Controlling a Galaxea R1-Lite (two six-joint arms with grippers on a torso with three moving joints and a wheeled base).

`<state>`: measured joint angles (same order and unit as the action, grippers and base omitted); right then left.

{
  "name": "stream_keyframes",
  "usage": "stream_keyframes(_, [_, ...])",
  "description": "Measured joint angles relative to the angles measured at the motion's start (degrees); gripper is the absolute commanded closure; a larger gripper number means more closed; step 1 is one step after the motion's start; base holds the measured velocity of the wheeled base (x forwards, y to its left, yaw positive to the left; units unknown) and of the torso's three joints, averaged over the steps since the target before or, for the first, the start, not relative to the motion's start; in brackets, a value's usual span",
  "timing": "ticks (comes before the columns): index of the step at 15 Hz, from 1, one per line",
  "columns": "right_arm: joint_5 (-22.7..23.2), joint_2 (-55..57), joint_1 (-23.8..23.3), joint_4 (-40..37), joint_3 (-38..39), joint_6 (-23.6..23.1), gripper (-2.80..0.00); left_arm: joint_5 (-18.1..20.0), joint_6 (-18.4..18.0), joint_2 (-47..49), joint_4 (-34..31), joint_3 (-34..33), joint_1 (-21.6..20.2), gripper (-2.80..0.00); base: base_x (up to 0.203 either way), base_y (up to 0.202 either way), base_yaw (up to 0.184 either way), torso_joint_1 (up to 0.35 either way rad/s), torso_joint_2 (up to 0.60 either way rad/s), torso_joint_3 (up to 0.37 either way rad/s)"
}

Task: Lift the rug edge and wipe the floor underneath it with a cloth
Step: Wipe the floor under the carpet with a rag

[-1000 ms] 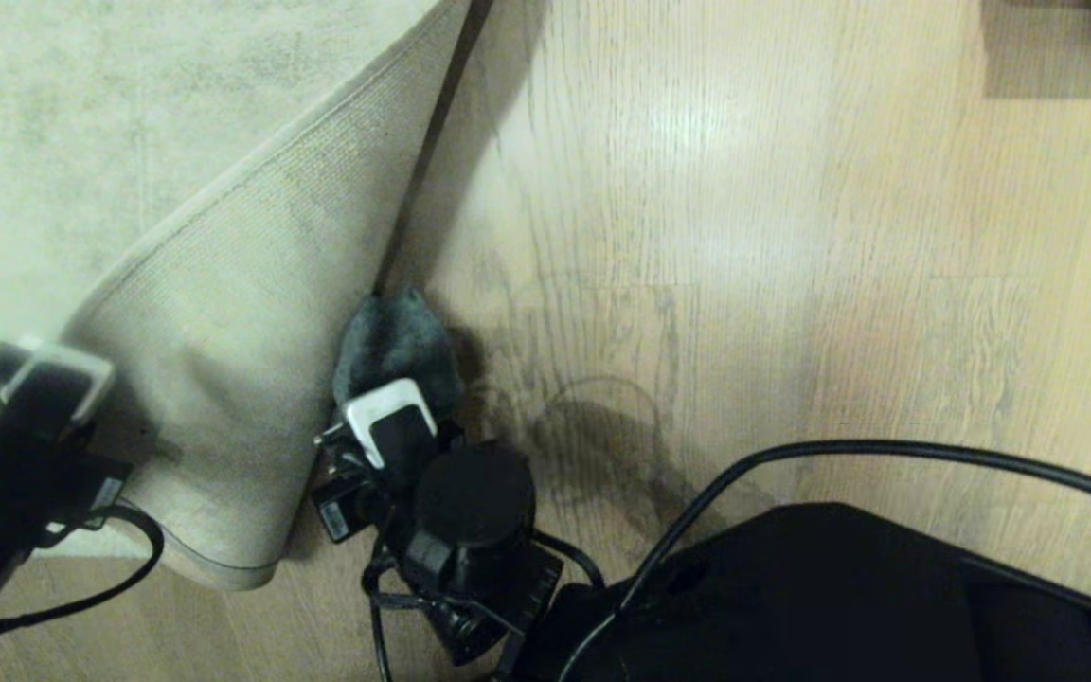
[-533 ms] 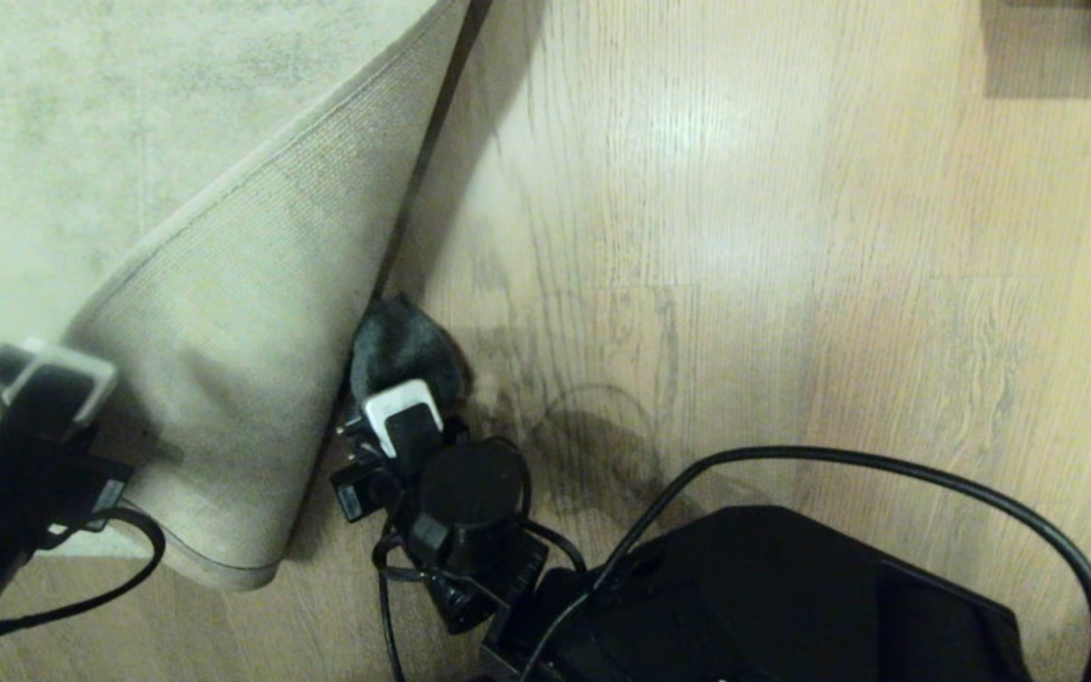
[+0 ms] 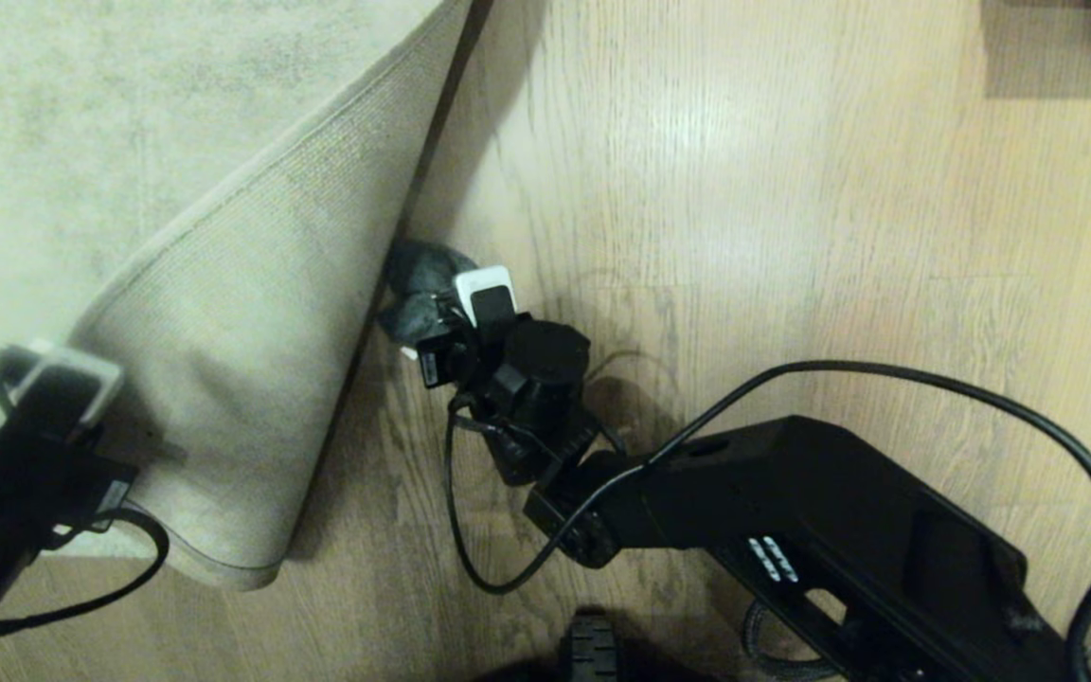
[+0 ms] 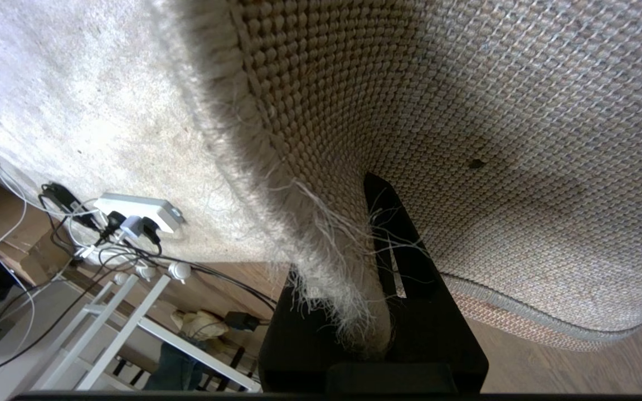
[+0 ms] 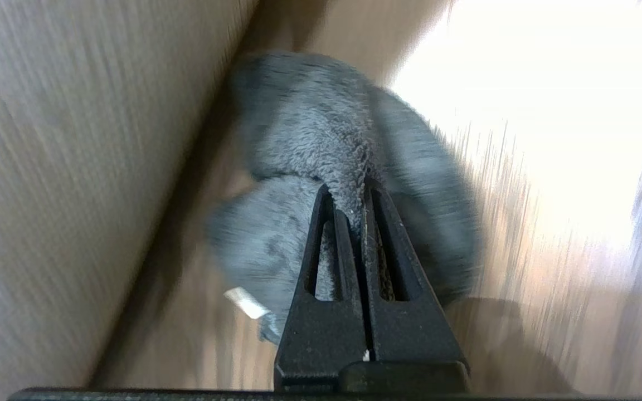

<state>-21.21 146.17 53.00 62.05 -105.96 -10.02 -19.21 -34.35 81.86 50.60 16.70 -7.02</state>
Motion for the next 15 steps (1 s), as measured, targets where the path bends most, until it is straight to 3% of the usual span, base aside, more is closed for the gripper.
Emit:
stream_keyframes(9, [-0.3, -9.6, 1.6, -3.9, 2.5, -1.4, 0.00, 0.2, -0.1, 0.0, 0.0, -0.1, 0.1, 0.00, 0.000, 0.000, 0.000, 0.000, 0.00, 0.000])
stream_keyframes(15, [-0.5, -13.1, 9.6, 1.1, 19.5, -1.4, 0.00, -0.1, 0.0, -0.1, 0.0, -0.2, 0.4, 0.00, 0.000, 0.000, 0.000, 0.000, 0.00, 0.000])
